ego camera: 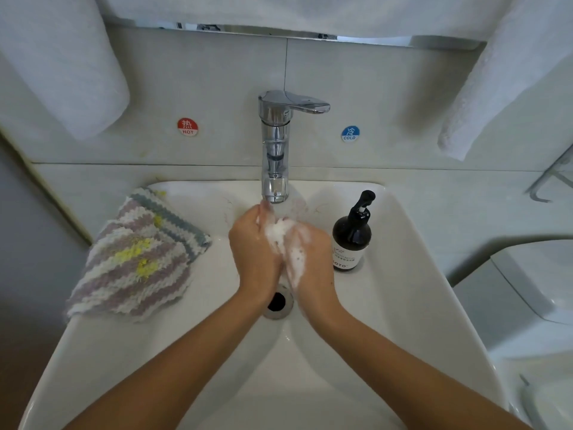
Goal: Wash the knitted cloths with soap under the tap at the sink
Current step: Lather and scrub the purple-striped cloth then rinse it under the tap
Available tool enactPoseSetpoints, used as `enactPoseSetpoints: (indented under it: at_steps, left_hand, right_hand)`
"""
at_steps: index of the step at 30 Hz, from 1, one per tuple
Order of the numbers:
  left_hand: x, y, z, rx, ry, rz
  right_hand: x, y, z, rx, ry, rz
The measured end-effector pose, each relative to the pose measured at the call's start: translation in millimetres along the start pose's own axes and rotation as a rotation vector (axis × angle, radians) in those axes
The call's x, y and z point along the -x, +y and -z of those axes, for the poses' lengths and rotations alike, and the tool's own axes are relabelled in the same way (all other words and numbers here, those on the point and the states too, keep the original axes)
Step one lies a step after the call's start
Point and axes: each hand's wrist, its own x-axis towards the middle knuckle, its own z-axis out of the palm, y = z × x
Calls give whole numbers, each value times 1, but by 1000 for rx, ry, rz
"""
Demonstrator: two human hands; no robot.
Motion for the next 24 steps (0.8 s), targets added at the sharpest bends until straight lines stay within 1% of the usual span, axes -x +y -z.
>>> enactPoseSetpoints:
  at_steps: [1,4,5,7,8,10,12,13,14,16,18,19,21,22,23,24]
  left_hand:
    - [-1,-3,1,-12,-8,-3]
    - [20,-3,1,-20,-89,-37]
    - [23,-1,0,-20,-112,-45]
    - [11,2,0,-29,-90,-15]
    - [1,3,1,-27,-71,14]
    - [-3,1,3,-12,-68,20]
    - [15,0,4,-26,-92,-50]
    - [24,0,4,-30,-120,-82]
    - [28,1,4,-28,-135,-92]
    - [17,-1,3,-29,-90,-46]
    - [1,-5,6,-46,-42,-6]
    - [0,-7,7,-54,-38,-5]
    - [13,-7,7,-66,-68,-47]
    - [23,-4,5,-61,-100,-77]
    - [28,-1,3,-52,-121,-93]
    - [27,1,2,-48,-117,-85]
  right_hand:
    - [2,-1,0,-32,-25,-24]
    - [-19,-1,5,-144,-52,-255]
    - [-22,-3,7,-190,-59,-296]
    - [-14,-6,6,-157,-62,-191]
    - [-8,-3,4,-84,-53,-115]
    - [1,-4,3,13,-69,-75]
    - [-10,0,3,-10,-28,-128]
    - [-17,-3,4,-52,11,-159]
    - [-21,-4,4,-104,14,-196]
    - [-14,-4,-1,-148,35,-144]
    - [-2,1,-8,-78,27,-132]
    - [0,0,-7,-102,3,-155]
    - [-13,3,-5,-108,30,-196]
    - [-20,1,-1,-51,56,-193]
    - [-24,4,2,-60,52,-221]
    - [-20,2,4,-34,37,-164]
